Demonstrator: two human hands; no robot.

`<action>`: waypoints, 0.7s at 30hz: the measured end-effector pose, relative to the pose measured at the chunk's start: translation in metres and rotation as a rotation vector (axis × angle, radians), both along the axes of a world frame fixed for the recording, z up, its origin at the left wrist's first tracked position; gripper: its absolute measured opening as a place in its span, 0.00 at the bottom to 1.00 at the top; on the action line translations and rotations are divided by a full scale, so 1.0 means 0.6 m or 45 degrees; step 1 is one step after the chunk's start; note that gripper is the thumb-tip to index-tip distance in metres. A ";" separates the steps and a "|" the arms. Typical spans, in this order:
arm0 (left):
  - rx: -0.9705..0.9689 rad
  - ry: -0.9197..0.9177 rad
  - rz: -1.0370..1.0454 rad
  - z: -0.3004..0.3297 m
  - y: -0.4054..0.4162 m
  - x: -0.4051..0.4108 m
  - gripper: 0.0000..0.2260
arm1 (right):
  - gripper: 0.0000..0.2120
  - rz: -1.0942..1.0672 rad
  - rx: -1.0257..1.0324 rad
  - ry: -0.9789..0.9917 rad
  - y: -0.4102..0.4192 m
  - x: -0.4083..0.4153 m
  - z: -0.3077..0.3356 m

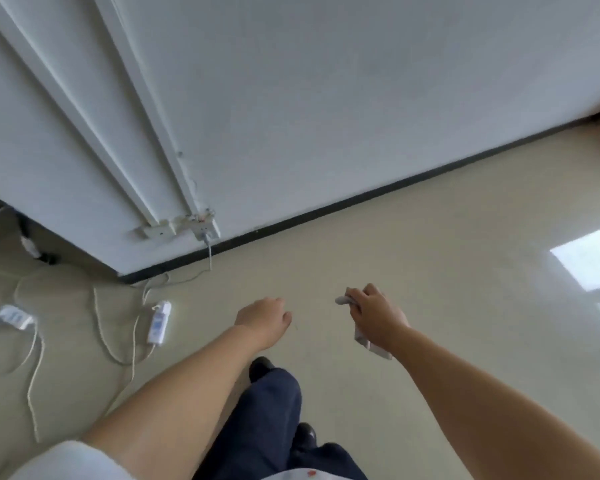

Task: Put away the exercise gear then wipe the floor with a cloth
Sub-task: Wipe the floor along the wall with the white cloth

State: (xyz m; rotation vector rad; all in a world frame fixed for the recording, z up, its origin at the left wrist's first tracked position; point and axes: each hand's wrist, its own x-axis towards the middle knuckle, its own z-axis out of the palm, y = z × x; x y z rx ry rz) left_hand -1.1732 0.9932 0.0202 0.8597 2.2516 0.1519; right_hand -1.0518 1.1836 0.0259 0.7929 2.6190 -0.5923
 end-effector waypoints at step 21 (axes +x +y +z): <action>-0.202 -0.097 0.544 -0.720 0.098 -0.169 0.16 | 0.17 0.541 -0.159 -0.079 0.125 -0.393 -0.745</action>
